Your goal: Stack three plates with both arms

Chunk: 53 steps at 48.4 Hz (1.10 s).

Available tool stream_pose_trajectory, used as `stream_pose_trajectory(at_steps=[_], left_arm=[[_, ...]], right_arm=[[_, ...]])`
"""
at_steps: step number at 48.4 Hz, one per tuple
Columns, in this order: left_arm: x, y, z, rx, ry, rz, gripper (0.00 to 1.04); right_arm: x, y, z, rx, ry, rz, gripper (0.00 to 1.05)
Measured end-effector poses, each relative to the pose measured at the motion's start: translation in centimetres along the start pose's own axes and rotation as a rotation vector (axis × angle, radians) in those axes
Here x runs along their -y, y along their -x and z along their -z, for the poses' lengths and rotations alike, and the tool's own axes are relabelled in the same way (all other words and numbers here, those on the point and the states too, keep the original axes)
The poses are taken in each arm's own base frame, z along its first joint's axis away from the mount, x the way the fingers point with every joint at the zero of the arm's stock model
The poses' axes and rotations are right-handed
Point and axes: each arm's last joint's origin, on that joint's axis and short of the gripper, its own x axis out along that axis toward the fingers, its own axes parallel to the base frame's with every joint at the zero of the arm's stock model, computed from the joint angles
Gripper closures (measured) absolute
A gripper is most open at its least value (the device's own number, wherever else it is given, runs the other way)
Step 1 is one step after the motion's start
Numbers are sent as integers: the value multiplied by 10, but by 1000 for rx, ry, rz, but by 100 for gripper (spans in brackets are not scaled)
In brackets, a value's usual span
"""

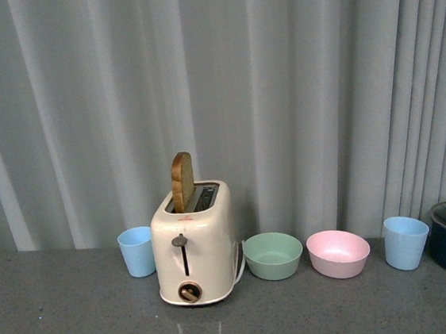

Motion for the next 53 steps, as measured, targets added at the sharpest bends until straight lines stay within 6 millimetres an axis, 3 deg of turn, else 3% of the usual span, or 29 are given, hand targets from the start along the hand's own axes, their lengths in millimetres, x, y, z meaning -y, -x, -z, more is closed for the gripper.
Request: stream_pose_trajectory(at_steps=[28, 53], left_arm=[[-2, 31, 23, 7, 0, -13, 101], [-2, 45, 20, 34, 0, -13, 101]], right_arm=[[0, 0, 0, 0, 0, 0, 7], [0, 0, 0, 0, 0, 0, 7]])
